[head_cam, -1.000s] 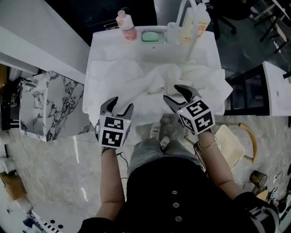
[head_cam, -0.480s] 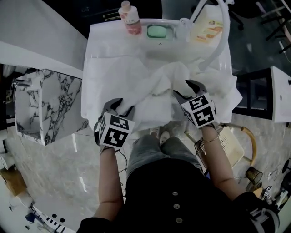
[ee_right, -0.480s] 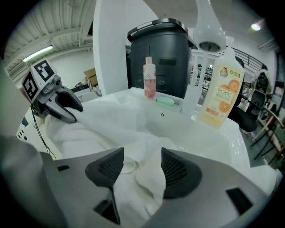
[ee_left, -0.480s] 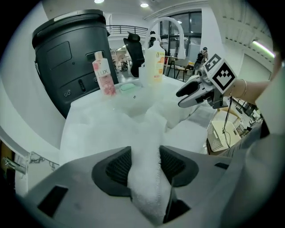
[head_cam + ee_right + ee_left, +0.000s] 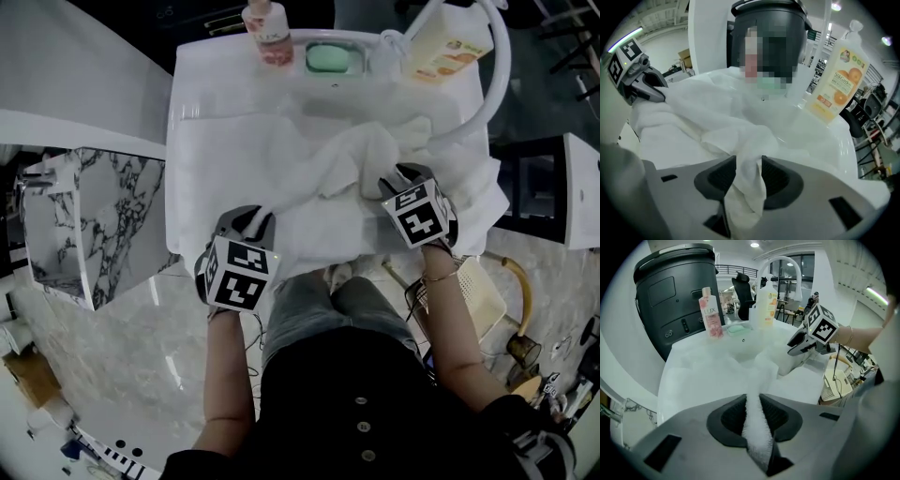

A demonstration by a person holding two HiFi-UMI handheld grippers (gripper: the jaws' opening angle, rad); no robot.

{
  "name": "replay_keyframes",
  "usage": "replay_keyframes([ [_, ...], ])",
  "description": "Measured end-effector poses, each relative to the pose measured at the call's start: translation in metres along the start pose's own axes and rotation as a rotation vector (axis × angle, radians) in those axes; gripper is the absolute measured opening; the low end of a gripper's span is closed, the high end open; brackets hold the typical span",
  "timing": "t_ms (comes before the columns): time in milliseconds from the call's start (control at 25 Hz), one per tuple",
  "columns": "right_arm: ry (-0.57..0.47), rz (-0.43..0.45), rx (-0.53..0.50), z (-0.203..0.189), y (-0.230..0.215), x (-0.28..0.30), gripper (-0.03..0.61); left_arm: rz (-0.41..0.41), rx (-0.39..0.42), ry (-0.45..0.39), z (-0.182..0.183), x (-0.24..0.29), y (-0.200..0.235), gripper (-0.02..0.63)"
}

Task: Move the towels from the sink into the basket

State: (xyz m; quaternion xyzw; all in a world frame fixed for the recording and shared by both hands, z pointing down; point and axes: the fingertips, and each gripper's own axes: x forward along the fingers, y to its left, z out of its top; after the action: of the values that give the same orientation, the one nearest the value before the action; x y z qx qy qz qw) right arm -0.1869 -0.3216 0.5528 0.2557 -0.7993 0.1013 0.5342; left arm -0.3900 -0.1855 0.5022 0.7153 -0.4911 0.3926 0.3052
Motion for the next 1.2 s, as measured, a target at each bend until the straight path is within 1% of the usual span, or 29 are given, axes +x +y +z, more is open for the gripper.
replay_keyframes([
  [80,0.016,-0.001,0.003,-0.003,0.000,0.002,0.136,-0.020,-0.010,-0.004,0.000,0.000,0.001,0.072],
  [160,0.014,-0.001,-0.001,-0.002,0.002,0.003,0.069,-0.032,-0.011,-0.004,0.000,0.001,0.002,0.071],
  [240,-0.013,0.006,-0.003,0.003,0.006,-0.002,0.044,-0.038,-0.005,-0.011,0.002,0.000,0.002,0.069],
  [360,-0.082,0.004,0.011,0.013,0.014,-0.020,0.037,-0.045,0.017,-0.031,0.005,-0.002,0.000,0.064],
  [520,-0.204,0.012,0.044,0.019,0.027,-0.043,0.035,-0.057,0.042,-0.051,0.012,-0.011,-0.001,0.057],
  [720,-0.339,0.013,0.117,0.017,0.032,-0.083,0.034,-0.068,0.051,-0.118,0.030,-0.022,-0.018,0.052],
  [920,-0.458,0.049,0.176,0.005,0.040,-0.123,0.032,-0.090,0.072,-0.200,0.053,-0.036,-0.060,0.049],
  [1080,-0.540,0.033,0.196,-0.011,0.039,-0.166,0.032,-0.118,0.115,-0.273,0.075,-0.049,-0.108,0.048],
  [1200,-0.588,0.004,0.193,-0.026,0.039,-0.198,0.032,-0.146,0.152,-0.327,0.089,-0.060,-0.145,0.048],
])
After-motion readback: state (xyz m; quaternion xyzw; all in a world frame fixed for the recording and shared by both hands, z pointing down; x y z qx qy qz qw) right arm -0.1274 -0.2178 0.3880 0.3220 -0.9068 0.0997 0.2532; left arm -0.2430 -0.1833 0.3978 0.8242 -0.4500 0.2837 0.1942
